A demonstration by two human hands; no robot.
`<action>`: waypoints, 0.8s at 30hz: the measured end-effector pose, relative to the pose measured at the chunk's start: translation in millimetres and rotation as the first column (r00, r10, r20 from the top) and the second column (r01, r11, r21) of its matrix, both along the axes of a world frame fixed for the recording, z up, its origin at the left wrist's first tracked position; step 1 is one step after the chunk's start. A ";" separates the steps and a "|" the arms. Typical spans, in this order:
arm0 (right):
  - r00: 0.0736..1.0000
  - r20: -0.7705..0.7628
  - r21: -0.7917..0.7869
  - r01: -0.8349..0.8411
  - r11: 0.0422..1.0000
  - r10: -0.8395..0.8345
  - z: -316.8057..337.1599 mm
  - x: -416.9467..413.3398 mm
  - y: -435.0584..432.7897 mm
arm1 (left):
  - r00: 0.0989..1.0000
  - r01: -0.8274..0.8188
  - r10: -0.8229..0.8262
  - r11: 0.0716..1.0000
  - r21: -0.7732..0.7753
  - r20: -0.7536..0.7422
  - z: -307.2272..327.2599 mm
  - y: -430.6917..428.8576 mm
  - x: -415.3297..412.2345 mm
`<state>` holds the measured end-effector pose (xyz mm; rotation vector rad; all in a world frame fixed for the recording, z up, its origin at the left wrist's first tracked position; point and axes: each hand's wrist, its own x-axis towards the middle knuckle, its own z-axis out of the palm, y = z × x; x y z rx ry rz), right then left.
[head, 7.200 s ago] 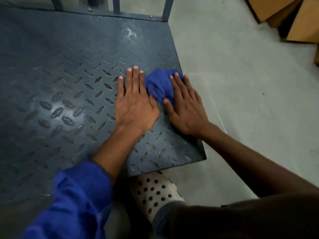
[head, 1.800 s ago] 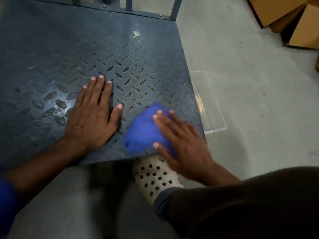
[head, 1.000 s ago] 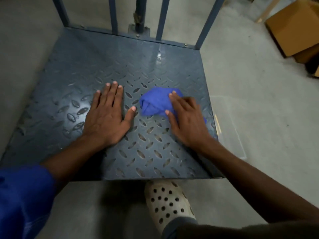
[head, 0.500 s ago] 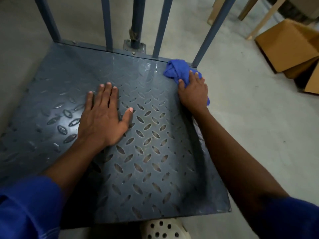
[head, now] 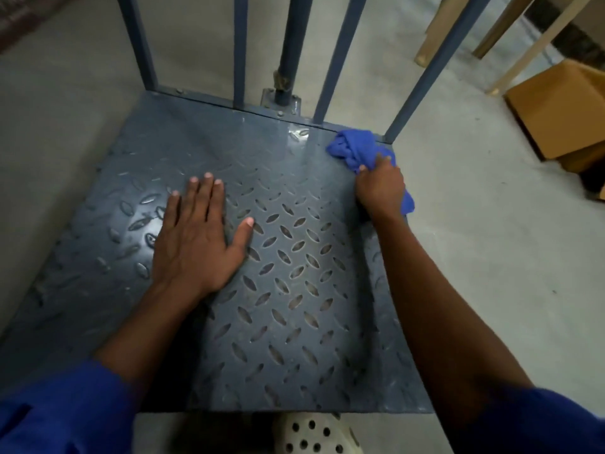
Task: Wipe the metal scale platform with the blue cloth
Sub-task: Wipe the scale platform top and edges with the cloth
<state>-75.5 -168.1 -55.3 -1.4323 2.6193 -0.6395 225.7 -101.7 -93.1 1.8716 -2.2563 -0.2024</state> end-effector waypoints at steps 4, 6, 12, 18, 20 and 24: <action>0.967 -0.039 0.063 -0.251 0.966 0.254 -9.7 81.3 -17.8 | 1.000 -0.008 0.008 1.000 0.005 0.001 1.4 -0.3 -2.1; 0.891 0.020 0.022 -0.455 0.890 0.454 3.5 130.9 -24.0 | 1.000 0.000 0.000 1.000 0.011 0.007 2.1 0.0 -1.0; 0.922 0.074 -0.244 -0.353 0.903 0.381 25.3 97.2 -15.7 | 0.998 -0.054 0.054 0.998 0.016 0.019 0.3 -3.2 13.0; 0.983 -0.031 -0.022 -0.181 0.983 0.180 -29.2 73.0 -22.2 | 0.993 -0.115 0.115 0.993 -0.002 0.003 -2.4 -1.9 27.0; 0.956 -0.026 -0.006 -0.293 0.956 0.292 -26.5 118.7 -35.8 | 0.989 -0.144 0.145 0.989 -0.008 0.007 -1.2 -1.6 26.3; 0.844 -0.002 -0.023 -0.537 0.844 0.537 -6.0 209.0 -69.1 | 0.981 -0.194 0.194 0.981 -0.004 0.000 1.6 -3.6 20.7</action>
